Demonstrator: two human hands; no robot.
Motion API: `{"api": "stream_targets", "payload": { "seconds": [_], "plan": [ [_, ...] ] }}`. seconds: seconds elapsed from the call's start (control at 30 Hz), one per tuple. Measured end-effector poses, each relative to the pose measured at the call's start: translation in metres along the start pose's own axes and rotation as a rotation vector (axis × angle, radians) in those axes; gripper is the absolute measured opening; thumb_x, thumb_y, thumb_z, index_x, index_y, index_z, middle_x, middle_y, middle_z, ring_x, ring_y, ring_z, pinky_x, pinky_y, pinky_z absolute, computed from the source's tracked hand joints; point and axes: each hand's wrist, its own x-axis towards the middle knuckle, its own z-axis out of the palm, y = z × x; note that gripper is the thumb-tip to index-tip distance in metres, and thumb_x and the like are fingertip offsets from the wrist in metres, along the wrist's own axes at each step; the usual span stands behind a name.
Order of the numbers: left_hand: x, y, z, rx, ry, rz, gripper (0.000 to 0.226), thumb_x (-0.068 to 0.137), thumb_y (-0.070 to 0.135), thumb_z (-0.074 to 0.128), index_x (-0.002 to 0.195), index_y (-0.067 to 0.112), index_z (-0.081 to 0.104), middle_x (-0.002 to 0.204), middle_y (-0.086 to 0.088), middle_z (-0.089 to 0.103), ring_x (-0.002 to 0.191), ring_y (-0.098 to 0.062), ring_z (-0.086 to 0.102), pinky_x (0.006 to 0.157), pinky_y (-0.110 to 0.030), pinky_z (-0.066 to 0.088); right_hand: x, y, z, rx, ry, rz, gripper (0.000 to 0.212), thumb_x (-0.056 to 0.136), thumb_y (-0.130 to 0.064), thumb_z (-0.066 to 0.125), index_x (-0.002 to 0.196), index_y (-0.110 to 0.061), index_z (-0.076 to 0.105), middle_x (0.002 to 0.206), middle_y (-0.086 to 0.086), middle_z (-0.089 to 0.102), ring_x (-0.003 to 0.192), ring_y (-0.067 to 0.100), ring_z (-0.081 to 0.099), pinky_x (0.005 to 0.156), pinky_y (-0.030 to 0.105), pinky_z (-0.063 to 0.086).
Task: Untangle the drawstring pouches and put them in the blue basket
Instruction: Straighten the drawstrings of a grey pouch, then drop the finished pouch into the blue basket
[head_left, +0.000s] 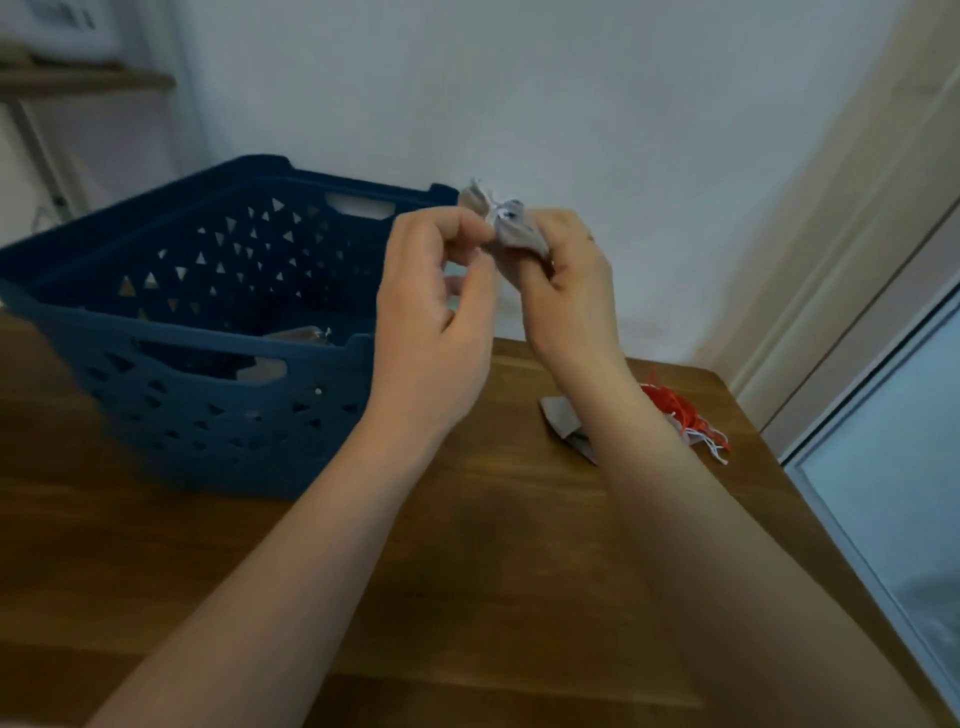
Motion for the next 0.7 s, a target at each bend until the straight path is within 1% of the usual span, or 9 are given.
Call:
{"api": "stream_targets", "payload": {
  "seconds": [0.07, 0.13, 0.17, 0.27, 0.33, 0.37, 0.47, 0.6, 0.7],
  "plan": [
    [0.006, 0.006, -0.008, 0.036, -0.005, 0.008, 0.016, 0.089, 0.005, 0.047, 0.097, 0.018, 0.050, 0.099, -0.004, 0.053, 0.089, -0.007, 0.051, 0.075, -0.012, 0.042, 0.020, -0.013, 0.016, -0.027, -0.095, -0.052, 0.020, 0.089, -0.006, 0.052, 0.092, -0.020, 0.066, 0.094, 0.000, 0.056, 0.085, 0.009, 0.051, 0.076, 0.012, 0.041],
    [0.012, 0.009, -0.016, 0.075, -0.013, -0.028, 0.012, 0.090, 0.008, 0.045, 0.096, 0.017, 0.052, 0.094, -0.003, 0.055, 0.084, -0.006, 0.053, 0.073, -0.014, 0.044, 0.031, -0.025, 0.028, -0.003, -0.269, -0.040, 0.036, 0.089, -0.001, 0.050, 0.077, -0.035, 0.053, 0.089, -0.001, 0.054, 0.089, 0.015, 0.052, 0.085, 0.034, 0.048],
    [0.014, 0.010, -0.019, 0.073, -0.022, -0.054, 0.014, 0.091, 0.008, 0.045, 0.092, 0.019, 0.052, 0.090, 0.000, 0.056, 0.080, -0.005, 0.054, 0.072, -0.013, 0.044, 0.033, -0.030, 0.031, 0.025, -0.388, -0.003, 0.043, 0.089, 0.003, 0.046, 0.076, -0.037, 0.046, 0.087, -0.005, 0.051, 0.090, 0.015, 0.051, 0.090, 0.039, 0.047],
    [0.014, 0.014, -0.022, 0.048, -0.067, -0.111, 0.027, 0.092, 0.008, 0.044, 0.081, 0.032, 0.051, 0.078, 0.007, 0.056, 0.075, -0.005, 0.055, 0.072, -0.018, 0.045, 0.030, -0.027, 0.027, 0.027, -0.559, -0.026, 0.034, 0.088, 0.004, 0.044, 0.069, -0.023, 0.048, 0.072, -0.011, 0.048, 0.072, 0.008, 0.048, 0.082, 0.042, 0.047],
    [0.011, 0.016, -0.020, 0.017, -0.111, -0.133, 0.027, 0.093, 0.008, 0.044, 0.080, 0.030, 0.053, 0.072, 0.005, 0.057, 0.069, -0.007, 0.056, 0.067, -0.023, 0.048, 0.025, -0.013, 0.024, 0.077, -0.491, -0.016, 0.015, 0.086, -0.008, 0.047, 0.079, -0.017, 0.057, 0.076, -0.008, 0.057, 0.075, 0.010, 0.056, 0.076, 0.040, 0.050],
    [0.008, 0.017, -0.016, 0.003, -0.137, -0.143, 0.026, 0.093, 0.007, 0.044, 0.081, 0.028, 0.054, 0.070, 0.001, 0.057, 0.065, -0.010, 0.056, 0.063, -0.027, 0.050, 0.020, -0.002, 0.020, 0.086, -0.440, 0.036, 0.012, 0.084, -0.016, 0.048, 0.089, -0.018, 0.060, 0.087, -0.005, 0.062, 0.085, 0.012, 0.060, 0.079, 0.037, 0.052],
    [0.001, 0.019, -0.001, -0.028, -0.207, -0.155, 0.026, 0.093, 0.006, 0.045, 0.080, 0.027, 0.054, 0.066, -0.003, 0.059, 0.062, -0.019, 0.057, 0.063, -0.032, 0.050, 0.002, 0.030, 0.006, -0.011, -0.314, 0.217, 0.028, 0.079, -0.037, 0.048, 0.100, -0.024, 0.062, 0.106, 0.001, 0.064, 0.104, 0.019, 0.059, 0.083, 0.037, 0.050],
    [-0.013, 0.008, 0.028, 0.018, -0.338, -0.211, 0.025, 0.093, 0.008, 0.047, 0.079, 0.028, 0.052, 0.066, 0.004, 0.056, 0.062, -0.016, 0.056, 0.060, -0.023, 0.046, -0.031, 0.077, -0.020, -0.057, -0.304, 0.425, 0.016, 0.088, -0.024, 0.050, 0.092, -0.019, 0.065, 0.091, -0.003, 0.066, 0.091, 0.015, 0.061, 0.075, 0.031, 0.047],
    [-0.025, -0.013, 0.049, 0.057, -0.407, -0.286, 0.023, 0.092, 0.010, 0.047, 0.079, 0.028, 0.052, 0.074, 0.000, 0.060, 0.067, -0.018, 0.059, 0.062, -0.025, 0.047, -0.053, 0.120, -0.037, -0.239, -0.280, 0.515, 0.022, 0.090, -0.016, 0.051, 0.108, -0.018, 0.064, 0.114, 0.000, 0.061, 0.091, 0.015, 0.059, 0.074, 0.030, 0.050]
  ]
}}
